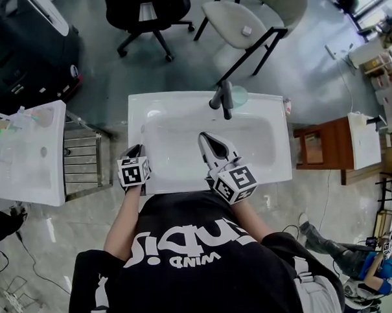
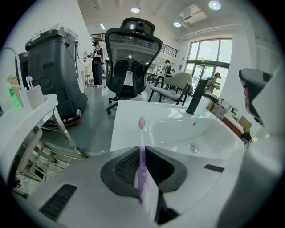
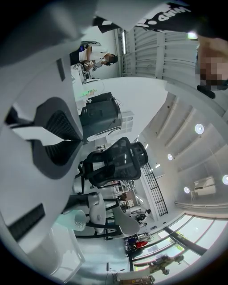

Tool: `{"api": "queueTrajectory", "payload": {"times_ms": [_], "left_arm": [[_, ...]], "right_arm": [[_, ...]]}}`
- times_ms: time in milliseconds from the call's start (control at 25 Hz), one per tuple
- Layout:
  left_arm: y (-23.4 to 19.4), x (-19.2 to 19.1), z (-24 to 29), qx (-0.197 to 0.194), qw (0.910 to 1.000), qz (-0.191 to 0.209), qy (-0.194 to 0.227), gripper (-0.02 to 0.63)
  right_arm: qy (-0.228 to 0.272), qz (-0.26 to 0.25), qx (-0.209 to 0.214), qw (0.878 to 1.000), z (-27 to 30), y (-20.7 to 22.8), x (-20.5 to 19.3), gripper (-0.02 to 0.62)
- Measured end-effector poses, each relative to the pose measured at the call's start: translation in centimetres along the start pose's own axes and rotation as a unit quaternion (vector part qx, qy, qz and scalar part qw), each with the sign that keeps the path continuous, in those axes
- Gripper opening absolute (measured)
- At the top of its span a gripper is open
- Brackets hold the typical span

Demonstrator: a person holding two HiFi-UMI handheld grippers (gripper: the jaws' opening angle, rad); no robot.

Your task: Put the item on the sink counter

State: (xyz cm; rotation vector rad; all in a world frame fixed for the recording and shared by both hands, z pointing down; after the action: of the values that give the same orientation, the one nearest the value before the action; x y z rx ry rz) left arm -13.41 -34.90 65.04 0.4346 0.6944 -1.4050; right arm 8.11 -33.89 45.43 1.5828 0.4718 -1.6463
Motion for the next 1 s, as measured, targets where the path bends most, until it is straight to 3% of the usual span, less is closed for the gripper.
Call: {"api": "queueTrajectory", "payload": {"times_ms": [1000], "left_arm": [[-0.75,-0.14,0.84,0.028,0.9989,0.024,-0.029,0.057]], "right_arm": [[-0.007,0.005,0.006,1.000,0.40,0.01,-0.67,0.018]]}}
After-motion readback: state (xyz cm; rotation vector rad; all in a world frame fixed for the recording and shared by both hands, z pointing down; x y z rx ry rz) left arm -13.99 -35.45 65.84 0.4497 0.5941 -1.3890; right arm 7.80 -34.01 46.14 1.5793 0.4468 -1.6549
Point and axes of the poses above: the fingertips, and each gripper's own axes: z forward along the fingers, y to its right, x out of its top, the point moved 2 cm from there along -z, backward along the fingers, and after that the axes turned 4 degrees about x, right-handed, at the moved point
